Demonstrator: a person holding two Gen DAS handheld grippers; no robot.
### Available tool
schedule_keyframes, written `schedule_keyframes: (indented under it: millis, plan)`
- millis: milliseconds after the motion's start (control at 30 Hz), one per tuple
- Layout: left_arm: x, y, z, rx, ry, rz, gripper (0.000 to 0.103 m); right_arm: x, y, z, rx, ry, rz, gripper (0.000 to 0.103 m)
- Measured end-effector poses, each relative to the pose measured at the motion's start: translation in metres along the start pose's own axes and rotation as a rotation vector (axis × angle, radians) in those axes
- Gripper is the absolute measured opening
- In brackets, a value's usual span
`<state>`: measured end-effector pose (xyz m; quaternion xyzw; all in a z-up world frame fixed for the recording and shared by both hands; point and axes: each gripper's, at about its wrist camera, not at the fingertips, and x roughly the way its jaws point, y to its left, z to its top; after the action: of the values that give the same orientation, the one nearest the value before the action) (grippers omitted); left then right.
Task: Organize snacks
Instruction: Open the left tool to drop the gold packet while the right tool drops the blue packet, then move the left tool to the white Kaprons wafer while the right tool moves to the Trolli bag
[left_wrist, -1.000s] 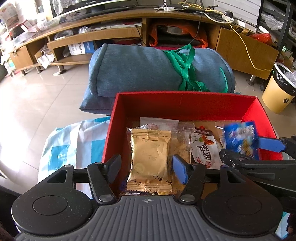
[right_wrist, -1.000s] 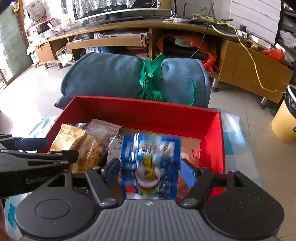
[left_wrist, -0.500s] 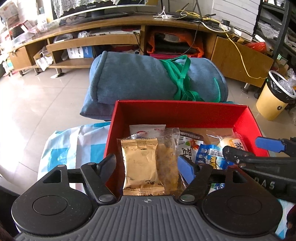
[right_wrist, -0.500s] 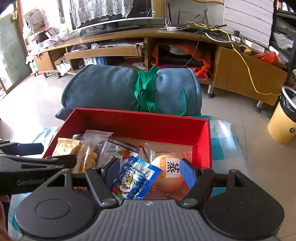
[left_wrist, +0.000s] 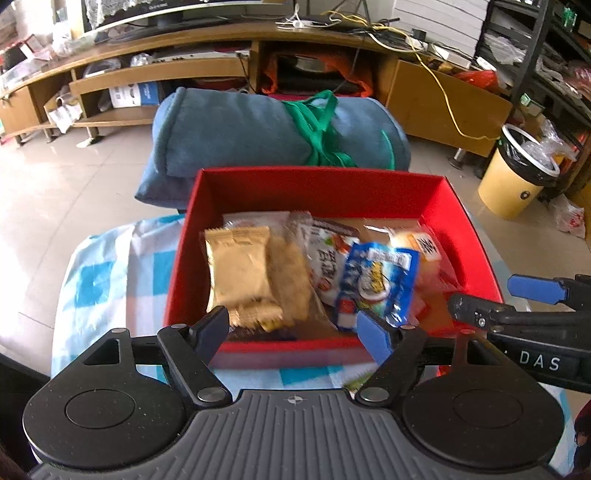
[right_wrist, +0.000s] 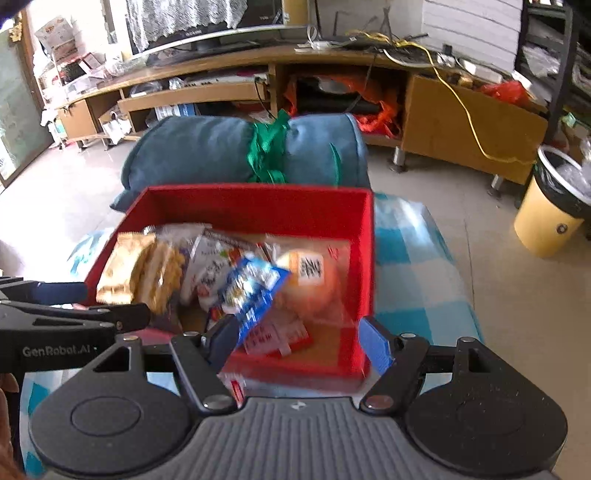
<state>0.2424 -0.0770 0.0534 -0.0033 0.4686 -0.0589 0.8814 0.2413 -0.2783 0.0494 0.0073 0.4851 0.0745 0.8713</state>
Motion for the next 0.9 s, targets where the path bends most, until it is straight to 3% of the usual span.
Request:
schedule_keyframes:
  millis: [233, 467, 733, 900]
  plan:
    - [-0.001, -0.014, -0.016, 0.026, 0.023, -0.018, 0.083, -0.001, -0.010, -0.041, 0.097, 0.093, -0.012, 0.066]
    - [-0.004, -0.017, -0.025, 0.026, 0.031, -0.030, 0.084, 0.001, -0.016, -0.076, 0.272, 0.145, -0.003, 0.066]
    - [-0.005, -0.016, -0.027, 0.024, 0.036, -0.042, 0.085, 0.014, -0.023, -0.085, 0.501, 0.178, 0.086, 0.066]
    - [-0.002, -0.014, -0.028, 0.021, 0.044, -0.040, 0.086, 0.027, -0.013, -0.081, 0.493, 0.190, 0.080, 0.071]
